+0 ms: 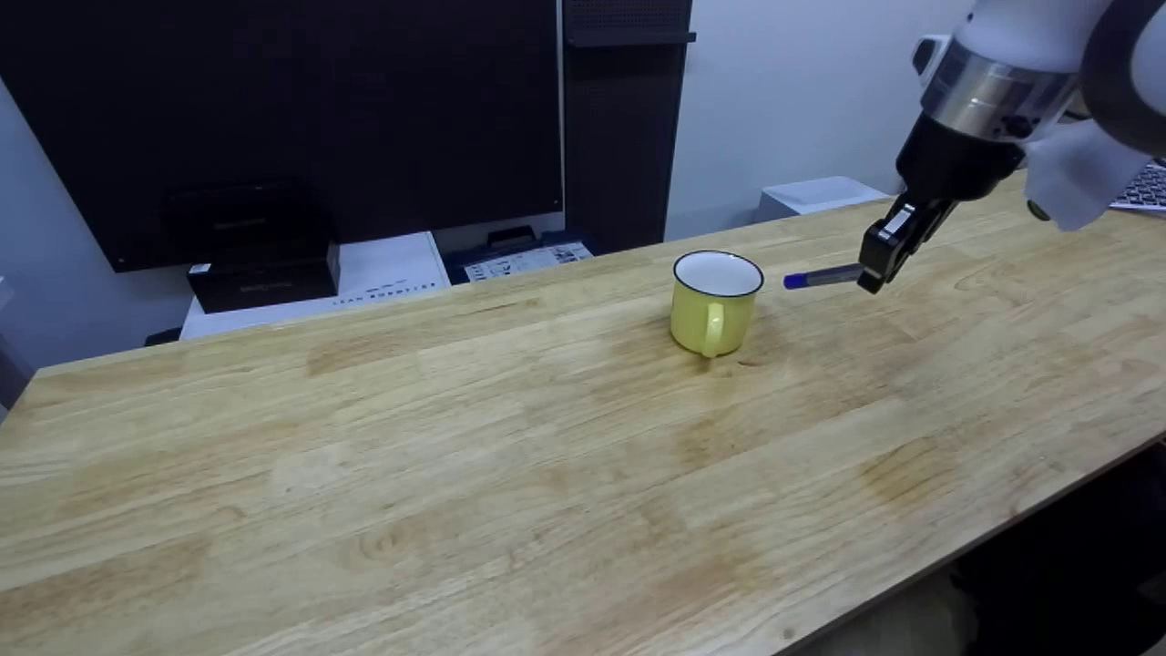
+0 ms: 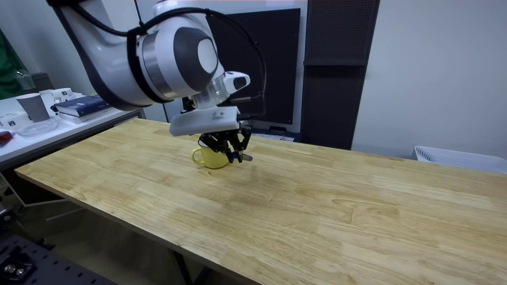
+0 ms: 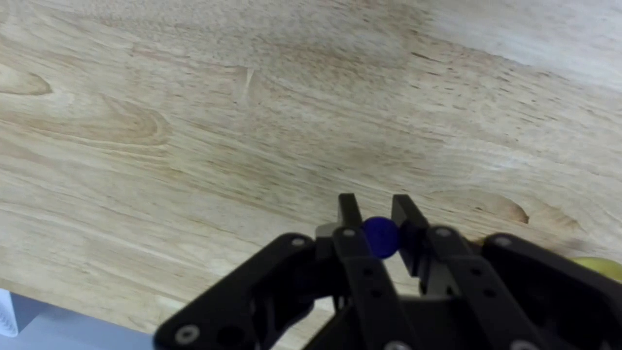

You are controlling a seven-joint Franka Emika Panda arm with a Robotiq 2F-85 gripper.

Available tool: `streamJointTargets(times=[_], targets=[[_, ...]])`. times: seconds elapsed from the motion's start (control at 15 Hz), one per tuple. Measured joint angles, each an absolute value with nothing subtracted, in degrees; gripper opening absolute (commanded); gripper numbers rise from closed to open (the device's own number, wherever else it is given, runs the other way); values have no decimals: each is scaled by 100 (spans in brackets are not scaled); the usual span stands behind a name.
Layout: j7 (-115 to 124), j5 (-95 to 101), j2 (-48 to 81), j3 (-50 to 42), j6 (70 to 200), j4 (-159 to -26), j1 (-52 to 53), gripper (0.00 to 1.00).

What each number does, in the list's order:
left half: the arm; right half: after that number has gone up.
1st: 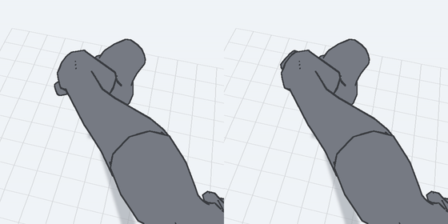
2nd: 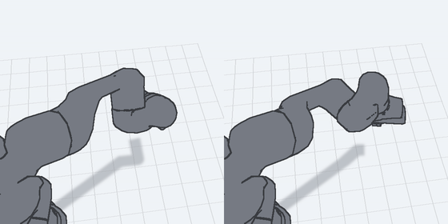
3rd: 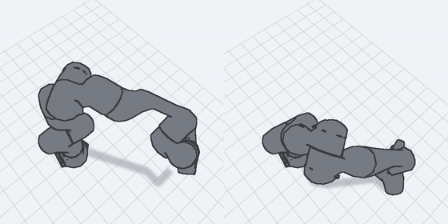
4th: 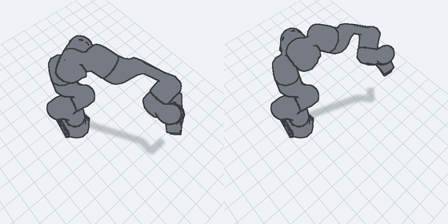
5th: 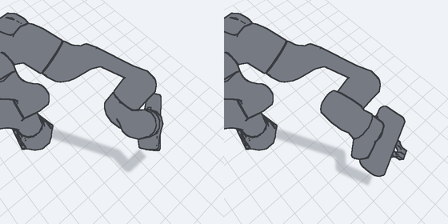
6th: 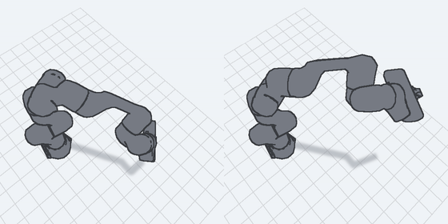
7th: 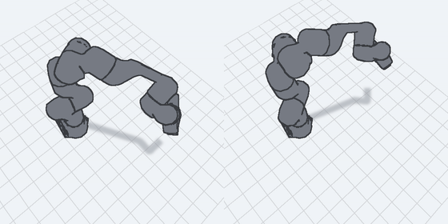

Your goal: Take the blue marker out of the yellow mug

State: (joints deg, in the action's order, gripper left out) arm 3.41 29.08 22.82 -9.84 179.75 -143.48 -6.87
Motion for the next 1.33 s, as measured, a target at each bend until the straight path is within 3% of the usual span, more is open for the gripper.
streamJointTargets(times=[0.33, 0.4, 0.53, 0.93, 1.07, 1.33], targets=[[-330, 1932, 2756, -785, 18125, -14111, -712, 6], [-455, 1769, 2810, -720, 18122, -14070, -741, 47], [-614, 1520, 2871, -533, 18083, -14017, -864, 53], [-866, 1132, 2904, -161, 17879, -13934, -1196, 95], [-895, 1026, 2882, -105, 17787, -13929, -1252, 100], [-844, 484, 2498, -32, 16582, -13944, -1231, 100]])
